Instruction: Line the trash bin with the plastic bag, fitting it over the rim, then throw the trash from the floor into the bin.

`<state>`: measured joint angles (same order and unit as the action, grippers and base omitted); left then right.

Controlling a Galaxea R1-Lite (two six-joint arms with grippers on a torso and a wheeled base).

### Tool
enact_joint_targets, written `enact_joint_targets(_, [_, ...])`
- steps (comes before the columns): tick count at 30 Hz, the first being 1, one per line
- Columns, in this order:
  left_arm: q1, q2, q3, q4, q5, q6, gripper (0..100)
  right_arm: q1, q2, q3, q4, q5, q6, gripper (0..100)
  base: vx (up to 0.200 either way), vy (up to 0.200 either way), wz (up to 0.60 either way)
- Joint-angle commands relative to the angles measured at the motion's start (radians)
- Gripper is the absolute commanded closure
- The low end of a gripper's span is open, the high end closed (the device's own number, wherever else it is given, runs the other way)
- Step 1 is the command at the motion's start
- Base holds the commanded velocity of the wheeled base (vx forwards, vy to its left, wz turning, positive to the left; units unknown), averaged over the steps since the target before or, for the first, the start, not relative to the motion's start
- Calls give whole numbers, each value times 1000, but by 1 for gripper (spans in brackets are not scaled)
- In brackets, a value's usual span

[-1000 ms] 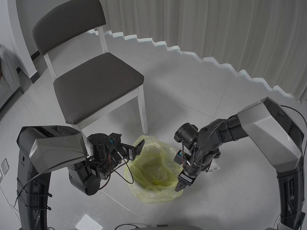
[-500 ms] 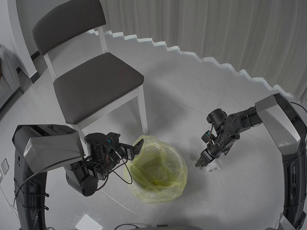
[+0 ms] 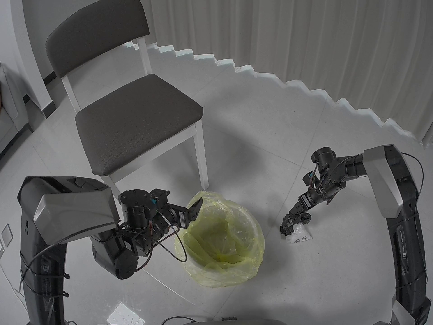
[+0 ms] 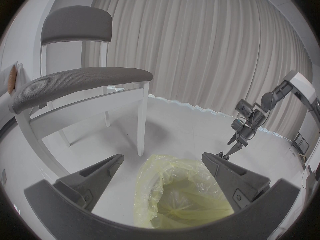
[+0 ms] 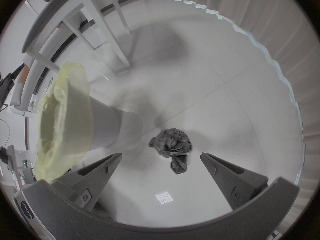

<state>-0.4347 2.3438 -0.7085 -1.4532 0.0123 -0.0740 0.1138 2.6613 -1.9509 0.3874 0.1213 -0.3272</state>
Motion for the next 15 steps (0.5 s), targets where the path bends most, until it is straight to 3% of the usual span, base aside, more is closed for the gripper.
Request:
enact_joint_targets(1, [-6, 17, 9, -7, 0, -1, 0, -51, 155, -49, 1, -3, -3, 0, 0, 0, 0])
enact_joint_targets(8, [-13, 37, 18, -35, 3, 0, 0, -56, 226, -49, 36, 0, -3, 0, 0, 0, 0])
enact_joint_targets(15, [-13, 35, 23, -36, 1, 0, 0, -56, 152, -49, 33, 46, -1, 0, 0, 0, 0])
